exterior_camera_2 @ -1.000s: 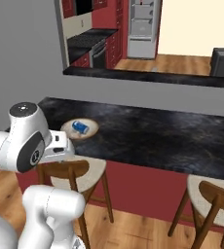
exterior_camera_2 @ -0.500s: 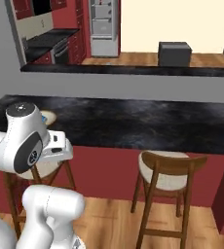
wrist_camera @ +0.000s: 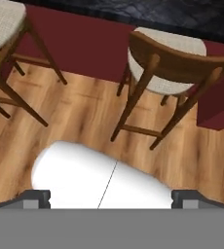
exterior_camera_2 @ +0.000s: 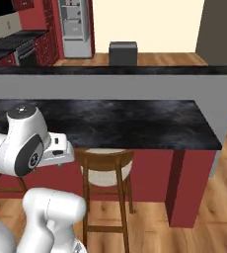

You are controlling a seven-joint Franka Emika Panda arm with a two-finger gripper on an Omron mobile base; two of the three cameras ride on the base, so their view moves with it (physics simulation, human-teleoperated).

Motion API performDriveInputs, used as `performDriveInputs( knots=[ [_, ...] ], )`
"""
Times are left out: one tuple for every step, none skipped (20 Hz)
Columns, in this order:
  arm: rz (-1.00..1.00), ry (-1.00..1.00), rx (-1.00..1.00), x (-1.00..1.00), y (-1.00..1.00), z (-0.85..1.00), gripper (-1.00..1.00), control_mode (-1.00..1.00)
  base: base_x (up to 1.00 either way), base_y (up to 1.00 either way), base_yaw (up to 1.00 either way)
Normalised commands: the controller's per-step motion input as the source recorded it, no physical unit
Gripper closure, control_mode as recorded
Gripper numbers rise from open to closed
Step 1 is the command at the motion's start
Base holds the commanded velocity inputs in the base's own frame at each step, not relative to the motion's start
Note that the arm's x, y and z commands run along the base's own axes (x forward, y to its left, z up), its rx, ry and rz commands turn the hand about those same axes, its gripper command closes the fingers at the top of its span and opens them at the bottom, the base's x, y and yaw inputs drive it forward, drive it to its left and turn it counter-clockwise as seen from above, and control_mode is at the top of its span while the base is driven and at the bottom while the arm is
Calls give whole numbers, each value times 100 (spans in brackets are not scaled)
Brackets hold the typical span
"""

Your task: Open the fridge, grab two sodas, and place both sodas inside the bowl with ice on the dining counter.

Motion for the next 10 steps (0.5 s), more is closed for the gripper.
performDriveInputs(
  knots=[
    [0,0,0,0,0,0,-100,100,13,-100,-14],
    [0,0,0,0,0,0,-100,100,18,-100,-13],
    [0,0,0,0,0,0,-100,100,21,-100,-12],
    [0,0,0,0,0,0,-100,100,28,-100,-11],
    [0,0,0,0,0,0,-100,100,34,-100,-10],
    [0,0,0,0,0,0,-100,100,42,-100,-9],
    [0,0,0,0,0,0,-100,100,47,-100,-8],
    [0,0,0,0,0,0,-100,100,52,-100,-6],
    [0,0,0,0,0,0,-100,100,52,-100,-5],
    [0,0,0,0,0,0,-100,100,56,-100,-5]
  ],
)
